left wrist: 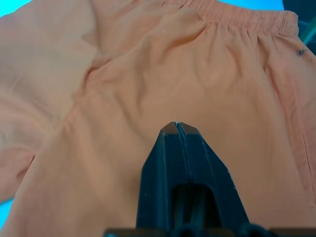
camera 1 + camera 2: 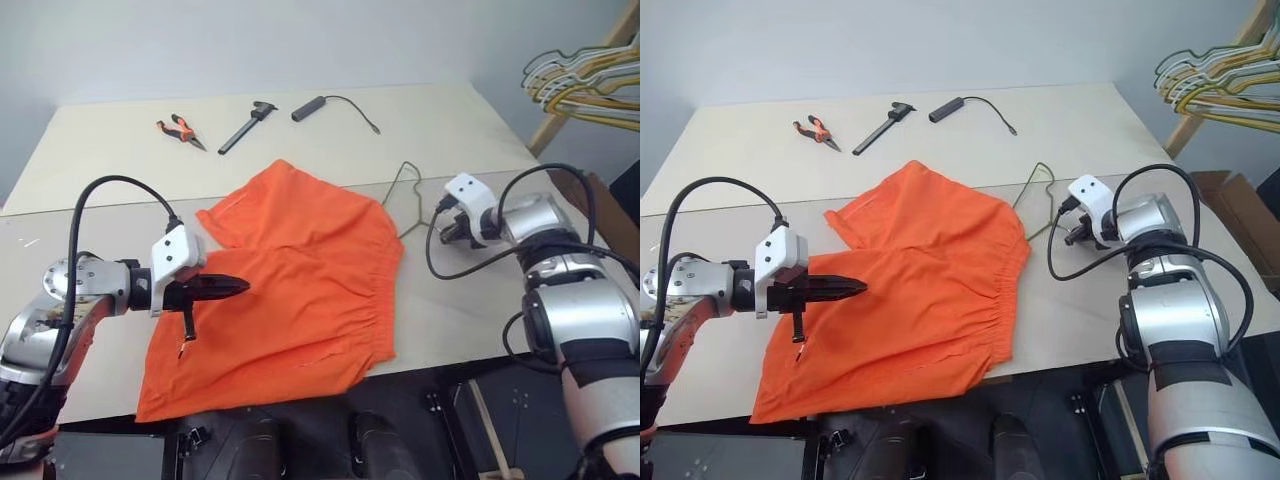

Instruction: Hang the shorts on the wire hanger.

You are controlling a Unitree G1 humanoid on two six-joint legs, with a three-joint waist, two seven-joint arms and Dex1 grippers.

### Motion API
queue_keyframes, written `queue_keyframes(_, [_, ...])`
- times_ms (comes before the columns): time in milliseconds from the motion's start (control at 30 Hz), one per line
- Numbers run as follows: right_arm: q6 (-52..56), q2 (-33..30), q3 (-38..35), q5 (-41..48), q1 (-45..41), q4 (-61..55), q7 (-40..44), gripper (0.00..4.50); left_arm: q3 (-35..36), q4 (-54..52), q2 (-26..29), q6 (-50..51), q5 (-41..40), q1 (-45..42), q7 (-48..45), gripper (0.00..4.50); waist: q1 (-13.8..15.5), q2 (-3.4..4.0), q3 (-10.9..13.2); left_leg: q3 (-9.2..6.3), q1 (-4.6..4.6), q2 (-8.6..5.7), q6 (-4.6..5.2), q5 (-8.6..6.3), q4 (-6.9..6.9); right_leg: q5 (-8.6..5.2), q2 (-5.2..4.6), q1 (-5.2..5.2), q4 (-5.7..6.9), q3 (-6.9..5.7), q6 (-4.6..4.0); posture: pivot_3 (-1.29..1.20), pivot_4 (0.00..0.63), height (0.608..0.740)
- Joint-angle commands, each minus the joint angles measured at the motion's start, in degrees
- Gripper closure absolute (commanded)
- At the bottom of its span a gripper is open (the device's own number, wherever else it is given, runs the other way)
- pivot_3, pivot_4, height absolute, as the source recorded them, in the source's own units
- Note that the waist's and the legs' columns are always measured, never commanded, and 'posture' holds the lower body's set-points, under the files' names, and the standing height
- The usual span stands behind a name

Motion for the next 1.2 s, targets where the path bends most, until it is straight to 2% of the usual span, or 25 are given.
queue_keyframes(33, [0.65,-5.15,2.66,-3.64,3.11,0.21,1.13,4.47,0.36,-1.39,0.22,-1.39,0.41,-0.45,0.20,4.50,0.51,0.00,0.00,0.03,-0.02,0.00,0.00,0.00,0.03,0.00,-0.01,0.01,-0.01,-0.04,0.00,-0.01,0.161,0.740])
queue_keyframes(167, [1.83,-9.65,2.99,-4.06,5.02,-3.94,1.69,4.47,-0.50,-0.71,0.00,-2.25,1.48,-0.80,0.18,4.50,1.26,-0.01,0.00,0.03,-0.12,-0.06,0.03,-0.02,0.13,0.00,-0.06,0.01,-0.06,-0.10,0.01,-0.02,0.154,0.740])
queue_keyframes(300, [4.40,-12.50,2.24,-3.40,7.79,-10.86,2.66,4.47,-1.13,0.21,-0.30,-2.85,1.70,-1.35,-0.05,4.50,0.52,-0.01,-0.01,0.08,-0.15,-0.05,0.02,-0.01,0.18,0.02,-0.04,-0.03,-0.06,-0.02,0.03,-0.04,0.146,0.740])
queue_keyframes(467, [7.98,-16.85,-1.79,-2.86,15.18,-29.98,-0.71,4.47,-2.17,1.78,-1.19,-3.37,2.39,-3.09,-0.34,4.50,-0.67,0.05,-0.04,0.04,-0.17,-0.03,0.02,-0.01,0.20,0.02,0.00,-0.11,0.05,0.03,0.04,-0.04,0.131,0.740])
queue_keyframes(633, [9.17,-18.01,-8.01,0.01,20.48,-46.90,-2.44,4.47,-2.15,3.03,-1.68,-3.90,2.36,-3.97,-0.56,4.50,-2.24,0.21,-0.14,-0.12,-0.16,-0.01,0.02,-0.01,0.20,0.06,0.04,-0.17,0.09,0.20,0.11,-0.05,0.112,0.740])
queue_keyframes(767, [6.26,-17.37,-11.32,2.95,25.17,-59.74,-2.90,4.47,0.00,3.41,-2.92,-2.64,-0.49,-4.39,-0.56,4.50,-2.37,0.24,-0.38,-0.24,-0.15,0.02,0.02,-0.01,0.22,0.07,0.08,-0.17,0.11,0.21,0.12,-0.05,0.097,0.740])
queue_keyframes(933, [3.15,-13.47,-12.98,5.81,26.14,-67.48,-6.59,4.47,4.60,3.67,-4.90,2.01,-8.17,-6.98,0.29,4.50,-2.24,0.24,-0.74,-0.22,-0.28,0.01,0.04,-0.02,0.48,0.14,0.07,-0.17,0.13,0.20,0.22,-0.04,0.072,0.740])
queue_keyframes(1100, [-0.06,-9.17,-10.45,3.58,23.49,-71.24,-12.13,4.47,9.33,3.21,-7.31,7.48,-16.08,-11.77,4.06,4.50,-2.18,0.22,-1.94,-0.26,-0.45,0.01,-0.05,0.03,0.74,0.23,0.07,-0.19,0.15,0.15,0.26,-0.03,0.034,0.740])
queue_keyframes(1200, [-6.42,-8.42,-7.47,-0.40,21.99,-71.17,-15.78,4.47,11.13,3.99,-8.77,9.85,-19.36,-14.98,6.57,4.50,-2.21,0.14,-3.17,-0.27,-0.48,-0.04,-0.24,0.14,0.86,0.30,0.04,-0.17,0.11,0.19,0.38,-0.02,0.010,0.740])
